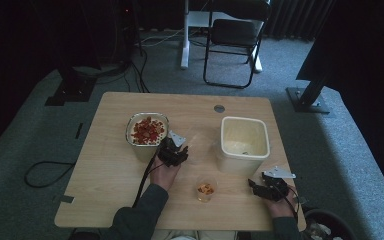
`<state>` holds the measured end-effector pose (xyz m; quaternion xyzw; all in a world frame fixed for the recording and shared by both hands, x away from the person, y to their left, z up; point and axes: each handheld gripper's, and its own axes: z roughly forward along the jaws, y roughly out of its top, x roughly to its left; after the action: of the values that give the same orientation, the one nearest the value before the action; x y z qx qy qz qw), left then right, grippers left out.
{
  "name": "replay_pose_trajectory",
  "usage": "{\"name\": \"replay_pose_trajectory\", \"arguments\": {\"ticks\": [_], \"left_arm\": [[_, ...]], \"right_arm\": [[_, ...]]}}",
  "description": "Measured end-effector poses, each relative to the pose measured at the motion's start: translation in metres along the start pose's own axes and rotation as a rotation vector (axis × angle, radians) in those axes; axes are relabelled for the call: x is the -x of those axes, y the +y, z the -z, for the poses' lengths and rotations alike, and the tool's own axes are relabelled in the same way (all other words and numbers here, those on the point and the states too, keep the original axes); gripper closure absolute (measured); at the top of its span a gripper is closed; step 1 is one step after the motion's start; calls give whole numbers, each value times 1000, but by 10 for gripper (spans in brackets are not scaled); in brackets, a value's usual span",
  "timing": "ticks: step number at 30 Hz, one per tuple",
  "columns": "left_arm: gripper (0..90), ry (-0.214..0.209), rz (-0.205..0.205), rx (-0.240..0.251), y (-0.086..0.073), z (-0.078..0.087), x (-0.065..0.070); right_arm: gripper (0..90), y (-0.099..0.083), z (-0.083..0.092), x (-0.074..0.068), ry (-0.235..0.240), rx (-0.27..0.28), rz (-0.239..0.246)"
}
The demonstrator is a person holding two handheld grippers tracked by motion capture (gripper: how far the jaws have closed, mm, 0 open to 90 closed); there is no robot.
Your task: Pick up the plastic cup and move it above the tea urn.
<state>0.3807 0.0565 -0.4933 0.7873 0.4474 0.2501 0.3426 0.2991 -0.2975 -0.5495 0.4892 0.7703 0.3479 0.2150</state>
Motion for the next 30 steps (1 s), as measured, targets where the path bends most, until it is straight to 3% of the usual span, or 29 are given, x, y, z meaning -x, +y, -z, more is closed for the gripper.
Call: {"name": "replay_pose_trajectory", "arguments": {"ticks": [5, 7, 11, 16, 18, 19, 20, 26, 30], "left_arm": [[560, -99, -29, -22, -4, -5, 21], [560, -114, -28, -18, -4, -4, 26], [558, -109, -14, 2, -4, 0, 23], [522, -66, 15, 17, -1, 8, 7], [505, -92, 42, 12, -1, 11, 2], [494, -123, 38, 22, -2, 15, 3], [486, -123, 38, 22, -2, 15, 3], [484, -211, -51, 30, -2, 18, 25], [497, -243, -62, 24, -3, 15, 32]], "right_arm": [[333, 0, 0, 0, 0, 0, 0], [333, 0, 0, 0, 0, 0, 0], [333, 0, 0, 0, 0, 0, 0], [333, 0, 0, 0, 0, 0, 0], [333, 0, 0, 0, 0, 0, 0], [333, 0, 0, 0, 0, 0, 0], [333, 0, 0, 0, 0, 0, 0], [333, 0, 0, 0, 0, 0, -1], [333, 0, 0, 0, 0, 0, -1]]}}
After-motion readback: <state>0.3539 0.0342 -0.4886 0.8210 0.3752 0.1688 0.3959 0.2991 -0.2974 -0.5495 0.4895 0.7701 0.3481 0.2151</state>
